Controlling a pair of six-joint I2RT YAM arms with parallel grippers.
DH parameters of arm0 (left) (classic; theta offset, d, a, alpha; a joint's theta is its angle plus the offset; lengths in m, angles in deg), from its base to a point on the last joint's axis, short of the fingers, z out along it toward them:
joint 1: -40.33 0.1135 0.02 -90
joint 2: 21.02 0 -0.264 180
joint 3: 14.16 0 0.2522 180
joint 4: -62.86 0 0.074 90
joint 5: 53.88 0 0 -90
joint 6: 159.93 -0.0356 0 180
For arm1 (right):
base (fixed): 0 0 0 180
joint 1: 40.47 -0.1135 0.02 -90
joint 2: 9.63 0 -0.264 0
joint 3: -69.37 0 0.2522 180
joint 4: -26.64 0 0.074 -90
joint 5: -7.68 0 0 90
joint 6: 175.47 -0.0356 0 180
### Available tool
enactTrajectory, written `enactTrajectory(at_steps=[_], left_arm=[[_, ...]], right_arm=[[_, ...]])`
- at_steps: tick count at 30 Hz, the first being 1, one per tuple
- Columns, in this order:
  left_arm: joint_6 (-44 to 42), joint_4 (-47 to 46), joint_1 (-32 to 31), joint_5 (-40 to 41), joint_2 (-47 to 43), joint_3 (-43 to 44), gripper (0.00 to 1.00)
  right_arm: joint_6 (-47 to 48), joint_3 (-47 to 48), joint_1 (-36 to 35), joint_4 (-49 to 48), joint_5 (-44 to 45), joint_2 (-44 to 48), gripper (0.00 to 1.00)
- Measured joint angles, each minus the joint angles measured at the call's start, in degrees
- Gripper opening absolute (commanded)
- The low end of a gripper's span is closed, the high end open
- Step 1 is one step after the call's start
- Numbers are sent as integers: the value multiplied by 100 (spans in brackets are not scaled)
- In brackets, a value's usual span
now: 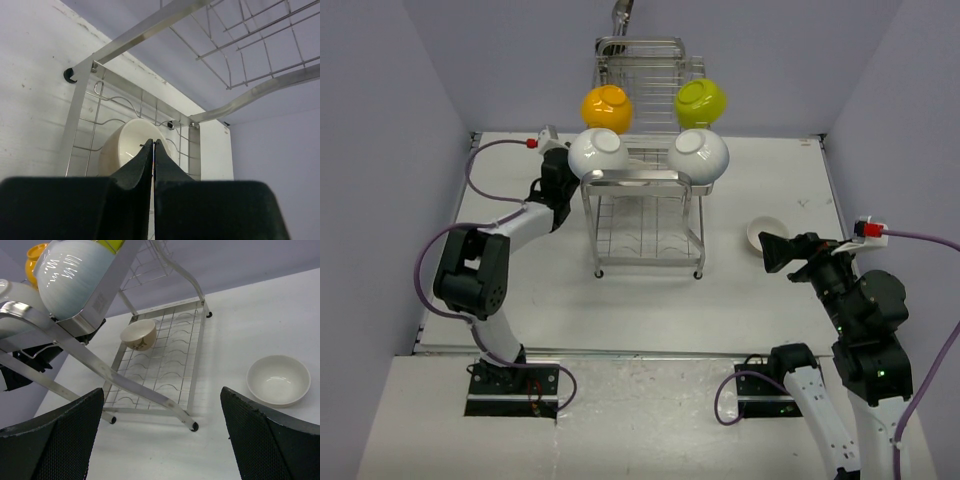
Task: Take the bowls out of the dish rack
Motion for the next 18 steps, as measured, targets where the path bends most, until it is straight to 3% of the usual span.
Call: enactTrajectory(at_steps=[7, 12, 18], left_arm=[[-122, 332, 39, -96, 57, 321, 0], [-372, 1189, 4, 20, 236, 857, 29], [-673, 2361, -35, 85, 592, 1541, 50]], right_arm=[[0, -2, 0, 0, 0, 0, 99], [-2, -4, 0, 0, 0, 0, 99], [-2, -20, 0, -2, 0, 0, 99]])
